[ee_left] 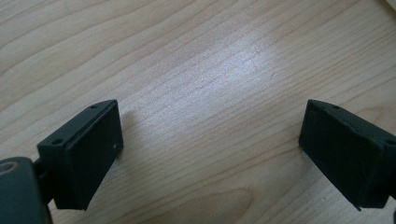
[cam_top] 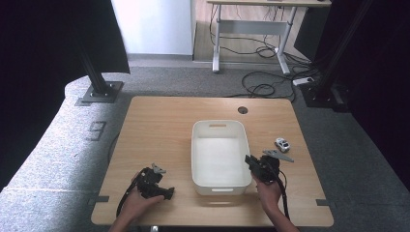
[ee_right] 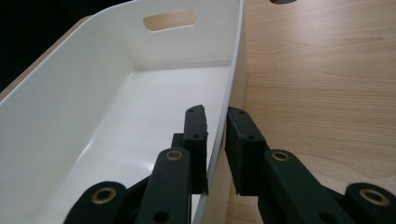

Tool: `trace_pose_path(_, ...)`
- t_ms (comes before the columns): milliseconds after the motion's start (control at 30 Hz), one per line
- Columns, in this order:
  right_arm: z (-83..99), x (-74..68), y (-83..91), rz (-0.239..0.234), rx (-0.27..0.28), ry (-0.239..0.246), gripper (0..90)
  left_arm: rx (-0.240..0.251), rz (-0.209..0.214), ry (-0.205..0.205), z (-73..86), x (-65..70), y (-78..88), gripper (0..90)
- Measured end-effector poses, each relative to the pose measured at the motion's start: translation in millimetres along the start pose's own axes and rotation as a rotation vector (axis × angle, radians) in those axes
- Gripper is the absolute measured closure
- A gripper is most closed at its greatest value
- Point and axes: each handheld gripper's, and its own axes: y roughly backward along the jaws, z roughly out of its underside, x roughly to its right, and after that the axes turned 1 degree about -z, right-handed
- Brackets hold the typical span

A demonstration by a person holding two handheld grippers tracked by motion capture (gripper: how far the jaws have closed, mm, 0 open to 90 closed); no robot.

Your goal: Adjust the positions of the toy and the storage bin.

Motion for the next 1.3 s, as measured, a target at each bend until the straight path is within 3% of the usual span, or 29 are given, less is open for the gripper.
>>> trace_pose_path(833,0.8,-9.6,-9.9,-0.01,0.024,-0.037,77.7,0.0,0.0,0.0,0.0,0.0,0.0,6.7)
trace_pose_path(867,1.3,-10.4,-10.1,0.001,0.034,-0.03,77.6,-0.001,0.0,0.001,0.0,0.1,0.0,6.7)
trace_pose_path(900,3.6,-17.1,-10.2,0.053,0.066,0.056,77.7,0.0,0.0,0.0,0.1,0.0,0.0,6.7)
trace_pose_path(967,3.9,-18.6,-10.4,0.058,0.07,0.067,77.6,-0.001,0.0,0.001,0.1,0.1,0.1,6.7)
trace_pose_path(1067,2.5,-17.3,-10.8,0.039,0.063,0.022,78.1,0.0,0.001,0.0,0.4,0.2,0.3,6.7)
trace_pose_path(1133,2.4,-17.0,-10.7,0.038,0.063,0.03,77.8,0.0,0.001,-0.001,0.5,0.1,0.3,6.7)
trace_pose_path(1233,2.6,-16.0,-10.2,0.028,0.061,0.039,74.5,0.001,0.002,0.0,0.6,0.1,0.3,6.7)
trace_pose_path(1267,2.6,-15.0,-9.7,0.015,0.059,0.036,71.2,0.001,0.002,0.0,0.6,0.1,0.3,6.7)
trace_pose_path(1300,2.1,-13.0,-8.0,0.005,0.062,0.042,62.1,0.001,0.001,0.0,0.6,0.2,0.3,6.7)
